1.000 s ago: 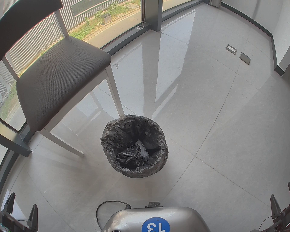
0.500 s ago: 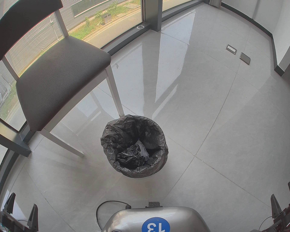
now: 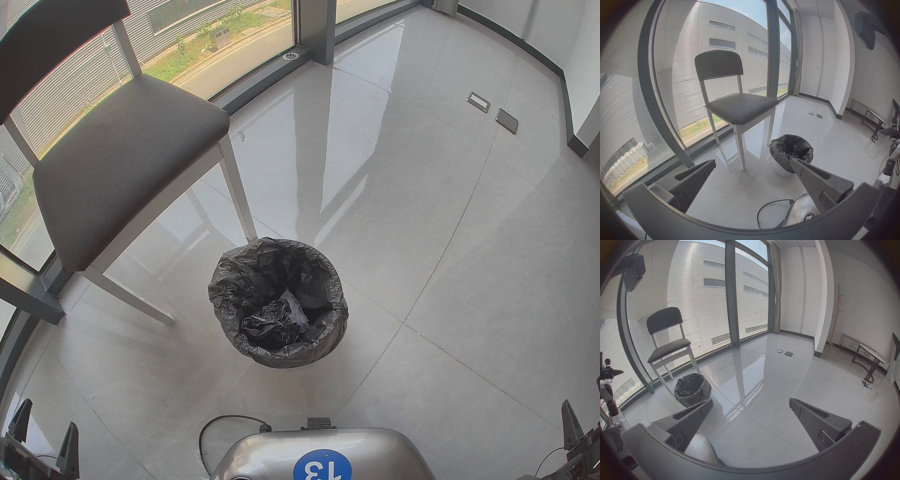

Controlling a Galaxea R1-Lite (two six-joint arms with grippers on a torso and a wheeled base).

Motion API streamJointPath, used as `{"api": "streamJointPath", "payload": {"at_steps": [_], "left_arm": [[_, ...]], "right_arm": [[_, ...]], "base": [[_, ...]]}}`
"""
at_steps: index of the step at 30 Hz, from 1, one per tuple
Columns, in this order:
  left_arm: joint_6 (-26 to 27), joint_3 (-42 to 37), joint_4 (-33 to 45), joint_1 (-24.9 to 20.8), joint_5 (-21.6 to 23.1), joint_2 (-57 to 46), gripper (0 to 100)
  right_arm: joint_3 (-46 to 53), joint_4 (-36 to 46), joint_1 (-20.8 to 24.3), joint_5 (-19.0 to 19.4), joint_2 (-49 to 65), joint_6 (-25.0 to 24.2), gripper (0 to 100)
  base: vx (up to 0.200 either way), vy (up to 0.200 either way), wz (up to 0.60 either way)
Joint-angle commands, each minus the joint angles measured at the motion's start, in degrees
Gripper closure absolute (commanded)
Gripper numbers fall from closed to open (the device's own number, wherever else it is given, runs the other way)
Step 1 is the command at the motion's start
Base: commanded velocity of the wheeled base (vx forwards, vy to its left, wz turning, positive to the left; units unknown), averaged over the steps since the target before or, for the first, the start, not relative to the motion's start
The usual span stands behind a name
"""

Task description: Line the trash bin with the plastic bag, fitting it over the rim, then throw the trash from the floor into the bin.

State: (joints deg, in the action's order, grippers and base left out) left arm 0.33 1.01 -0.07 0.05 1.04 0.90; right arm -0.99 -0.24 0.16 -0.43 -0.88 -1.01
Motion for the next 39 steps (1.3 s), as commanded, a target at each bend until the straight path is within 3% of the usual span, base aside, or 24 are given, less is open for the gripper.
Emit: {"api": "streamJointPath", "payload": {"at_steps": [1, 39], "left_arm": [[0.02, -1.01, -0.01, -0.05, 0.02, -0.90, 0], [0.02, -1.01, -0.01, 0.04, 0.02, -0.90, 0]], "right_arm": [[0.99, -0.02, 0.02, -0.01, 0.88, 0.13, 0], [0.99, -0.02, 0.02, 0.51, 0.88, 0.40, 0]], "base": [[0.000, 0.000, 0.00], [0.000, 0.000, 0.00]]}}
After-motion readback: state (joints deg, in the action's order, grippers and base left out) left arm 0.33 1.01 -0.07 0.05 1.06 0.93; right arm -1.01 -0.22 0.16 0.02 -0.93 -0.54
